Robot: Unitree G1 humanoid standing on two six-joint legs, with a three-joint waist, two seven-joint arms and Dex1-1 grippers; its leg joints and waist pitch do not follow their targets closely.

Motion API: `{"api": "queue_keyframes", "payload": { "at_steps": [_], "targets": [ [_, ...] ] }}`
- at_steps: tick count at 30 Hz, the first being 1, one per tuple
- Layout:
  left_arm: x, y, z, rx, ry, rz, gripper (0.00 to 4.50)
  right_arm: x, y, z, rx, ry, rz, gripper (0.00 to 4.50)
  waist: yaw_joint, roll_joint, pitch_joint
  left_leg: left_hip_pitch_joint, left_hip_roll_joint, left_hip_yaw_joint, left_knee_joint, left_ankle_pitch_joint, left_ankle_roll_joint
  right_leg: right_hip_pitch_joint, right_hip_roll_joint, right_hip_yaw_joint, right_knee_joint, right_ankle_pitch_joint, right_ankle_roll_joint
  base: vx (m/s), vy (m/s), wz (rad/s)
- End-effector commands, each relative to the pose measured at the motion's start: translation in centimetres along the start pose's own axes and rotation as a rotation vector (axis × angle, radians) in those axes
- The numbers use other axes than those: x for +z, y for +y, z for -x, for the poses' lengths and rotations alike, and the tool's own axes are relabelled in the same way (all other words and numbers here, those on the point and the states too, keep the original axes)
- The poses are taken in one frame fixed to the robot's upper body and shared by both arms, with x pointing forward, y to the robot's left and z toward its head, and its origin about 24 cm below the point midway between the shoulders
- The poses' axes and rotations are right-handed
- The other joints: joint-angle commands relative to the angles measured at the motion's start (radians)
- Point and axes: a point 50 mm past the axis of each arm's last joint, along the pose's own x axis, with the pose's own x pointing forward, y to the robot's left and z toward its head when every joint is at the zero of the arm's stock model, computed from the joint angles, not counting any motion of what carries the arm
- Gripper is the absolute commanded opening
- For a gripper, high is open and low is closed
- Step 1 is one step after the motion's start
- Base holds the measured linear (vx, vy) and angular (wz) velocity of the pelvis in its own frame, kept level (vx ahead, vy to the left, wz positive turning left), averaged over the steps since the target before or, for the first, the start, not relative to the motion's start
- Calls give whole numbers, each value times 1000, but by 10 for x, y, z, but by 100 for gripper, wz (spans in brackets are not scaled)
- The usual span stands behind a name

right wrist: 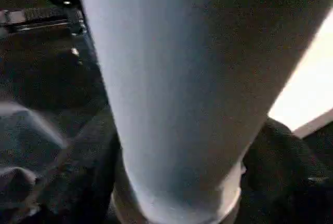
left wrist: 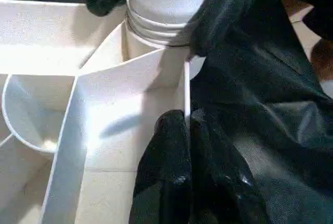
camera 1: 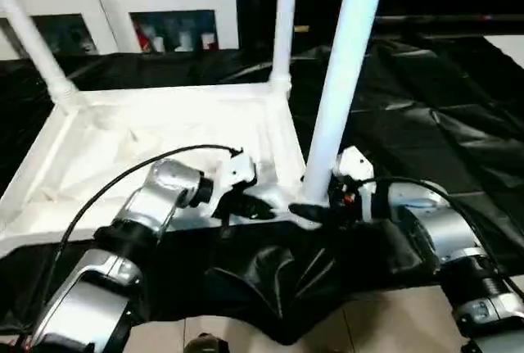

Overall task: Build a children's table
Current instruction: Rotate leg to tighten

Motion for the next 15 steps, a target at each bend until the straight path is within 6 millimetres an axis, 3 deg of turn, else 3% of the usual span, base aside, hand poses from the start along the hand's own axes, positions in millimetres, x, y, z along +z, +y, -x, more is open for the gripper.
{"api": "queue_keyframes", "payload": {
  "at_steps": [1,11,13,15],
  "targets": [
    [17,-3,-4,-57,-40,-72,0,6,4,-2,29,-13,16,310,-6,-9,-75,36,37,-19,-66,-217,47,41,-68,43,-73,-176,-239,0,0,0],
    [21,0,-10,-2,-64,-58,0,3,10,-10,38,-31,-28,269,-5,-10,-76,36,36,-19,-65,-204,43,40,-68,43,-73,-172,-233,0,0,0],
    [32,10,-18,111,-102,-27,0,-4,2,-23,-130,2,-74,269,-9,-12,-75,34,34,-19,-66,-203,37,37,-67,44,-74,-186,-228,0,0,0],
    [34,13,-20,139,-109,-16,0,-6,0,-26,-172,8,-85,268,-17,-14,-74,36,30,-21,-67,-223,15,38,-70,42,-80,-236,-221,0,0,0]
  ]
}}
